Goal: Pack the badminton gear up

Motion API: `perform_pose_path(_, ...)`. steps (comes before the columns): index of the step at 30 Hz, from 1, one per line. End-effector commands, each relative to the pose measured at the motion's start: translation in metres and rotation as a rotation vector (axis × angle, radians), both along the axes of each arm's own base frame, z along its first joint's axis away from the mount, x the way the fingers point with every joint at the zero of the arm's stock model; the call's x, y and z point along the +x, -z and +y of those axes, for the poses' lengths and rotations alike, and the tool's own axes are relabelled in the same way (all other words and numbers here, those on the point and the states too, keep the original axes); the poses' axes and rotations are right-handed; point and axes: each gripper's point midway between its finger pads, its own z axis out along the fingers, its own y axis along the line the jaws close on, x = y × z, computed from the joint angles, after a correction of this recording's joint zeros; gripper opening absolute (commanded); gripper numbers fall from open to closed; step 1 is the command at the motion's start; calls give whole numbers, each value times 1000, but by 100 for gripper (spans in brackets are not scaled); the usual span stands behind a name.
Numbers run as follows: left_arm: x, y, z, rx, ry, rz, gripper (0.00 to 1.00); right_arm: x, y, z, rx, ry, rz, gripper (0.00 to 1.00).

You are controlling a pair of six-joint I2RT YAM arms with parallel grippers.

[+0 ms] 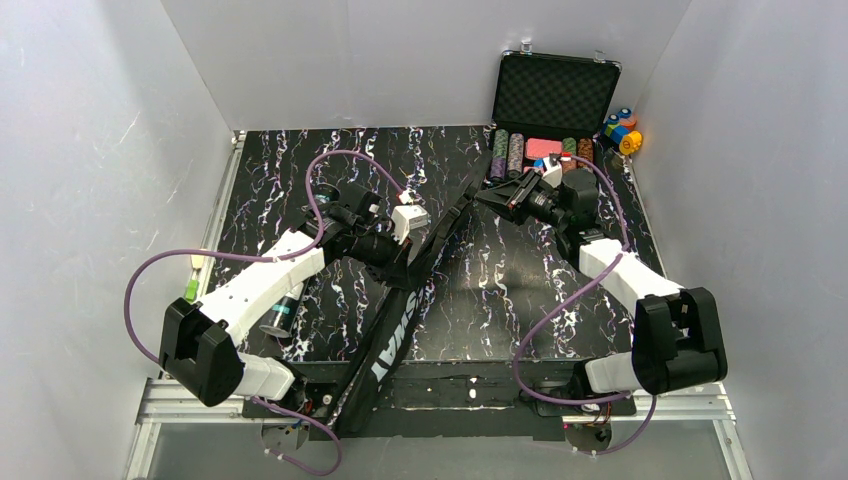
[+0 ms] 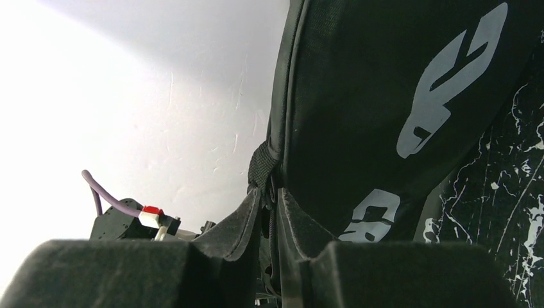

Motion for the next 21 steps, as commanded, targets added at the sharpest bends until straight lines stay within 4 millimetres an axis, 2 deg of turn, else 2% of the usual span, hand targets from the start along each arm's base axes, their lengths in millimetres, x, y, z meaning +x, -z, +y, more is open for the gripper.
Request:
perform_pose_path(1,5,-41,-10,-112,33,-94,0,6,-27,4,38,-21,-85,21)
perform_pose_path(4,5,-42,-10,-114,32,-97,0,7,-25,4,42,-19,-81,17)
perform_pose_path(10,5,-41,-9,-110,31,-99,0,5,-22,3,50,-15,-70,2)
perform_pose_path(21,6,-41,-9,-109,27,-104,0,-10,-14,5,67,-16,-53,1)
